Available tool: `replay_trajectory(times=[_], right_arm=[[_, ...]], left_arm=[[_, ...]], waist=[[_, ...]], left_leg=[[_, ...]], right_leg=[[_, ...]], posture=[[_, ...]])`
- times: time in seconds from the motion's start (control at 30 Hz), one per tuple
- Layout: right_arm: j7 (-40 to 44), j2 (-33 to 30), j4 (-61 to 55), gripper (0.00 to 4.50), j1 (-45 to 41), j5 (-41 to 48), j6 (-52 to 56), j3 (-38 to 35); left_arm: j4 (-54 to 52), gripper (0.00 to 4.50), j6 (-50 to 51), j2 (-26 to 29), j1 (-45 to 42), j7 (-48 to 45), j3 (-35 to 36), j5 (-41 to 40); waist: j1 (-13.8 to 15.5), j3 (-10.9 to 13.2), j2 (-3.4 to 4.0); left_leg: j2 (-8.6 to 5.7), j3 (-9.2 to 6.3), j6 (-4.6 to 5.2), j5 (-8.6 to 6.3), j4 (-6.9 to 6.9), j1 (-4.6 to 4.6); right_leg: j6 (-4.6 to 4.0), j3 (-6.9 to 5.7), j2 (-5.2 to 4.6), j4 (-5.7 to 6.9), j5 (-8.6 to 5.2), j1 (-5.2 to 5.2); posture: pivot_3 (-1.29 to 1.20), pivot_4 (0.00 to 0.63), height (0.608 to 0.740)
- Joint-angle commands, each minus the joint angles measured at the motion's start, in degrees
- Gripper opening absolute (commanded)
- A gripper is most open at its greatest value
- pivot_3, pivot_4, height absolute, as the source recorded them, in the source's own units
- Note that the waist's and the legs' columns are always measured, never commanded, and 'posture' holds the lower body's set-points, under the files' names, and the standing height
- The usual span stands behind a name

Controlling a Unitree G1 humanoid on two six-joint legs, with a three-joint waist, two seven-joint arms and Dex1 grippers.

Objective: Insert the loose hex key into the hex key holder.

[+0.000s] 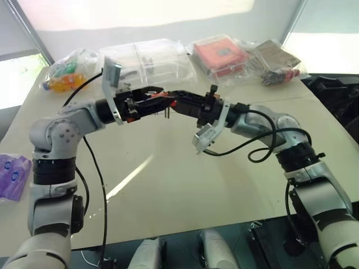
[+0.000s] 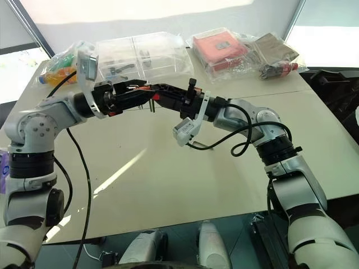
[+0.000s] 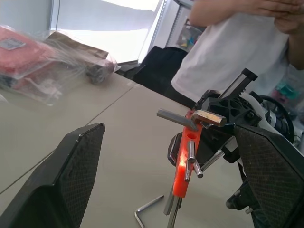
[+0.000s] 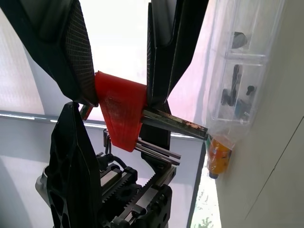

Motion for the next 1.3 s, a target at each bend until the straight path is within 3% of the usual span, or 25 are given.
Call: replay_trajectory(times=[0.03,0.6,0.7,0.87,0.93,1.3], right_arm=[[-0.17,-0.44,-1.94,0.97,-2.0,1.14,-0.82,-0.57],[1.38,0.04,-2.02,0.97,-1.6,1.82,-0.96,-0.43],[1.84,0.04,-2.14,0.97,-1.44,2.06,-0.94,-0.39],[2.34,0.02,-2.31,0.97,-1.23,2.28,-0.96,-0.29],[2.49,0.0,-2.38,0.97,-1.18,2.38,-0.95,-0.22],[3.65,0.04,-2.44,0.97,-0.9,3.2,-1.24,0.15]], left_arm=[[-2.4,4.5,-2.0,1.35,0.71,-1.51,-1.58,2.02],[-1.17,4.5,-5.34,0.93,0.53,-2.59,-2.64,5.07],[-0.78,3.59,-5.8,0.64,0.46,-2.34,-2.73,5.39],[-0.83,0.97,-5.78,0.27,0.59,-2.11,-2.6,5.28],[-0.9,0.17,-5.74,0.18,0.64,-2.18,-2.6,5.29],[-1.61,0.08,-5.71,0.28,1.06,-2.79,-3.16,5.29]], waist=[[-0.02,0.0,0.0],[0.0,0.0,0.0],[0.01,0.0,0.0],[0.01,0.0,0.0],[-0.02,0.0,0.0],[0.01,0.0,0.0]], left_leg=[[0.0,0.0,0.0,0.0,0.0,0.0],[0.0,0.01,0.0,0.0,0.0,0.0],[0.0,0.01,0.0,0.0,0.0,0.0],[0.0,0.01,0.0,0.0,0.01,0.0],[0.01,0.01,0.0,0.0,0.01,0.0],[0.0,0.02,0.0,0.0,0.02,0.0]], right_leg=[[0.0,0.0,0.0,0.0,0.0,0.0],[0.0,0.01,0.01,0.0,0.0,0.0],[0.0,0.01,0.01,0.0,0.0,0.0],[0.0,0.01,0.0,0.01,0.0,0.0],[0.0,0.0,0.01,0.01,0.0,-0.01],[0.0,0.01,0.0,0.01,0.0,0.0]], posture=[[0.0,0.15,0.74],[0.0,0.15,0.74],[0.0,0.15,0.74],[0.0,0.15,0.74],[0.0,0.15,0.74],[0.0,0.15,0.74]])
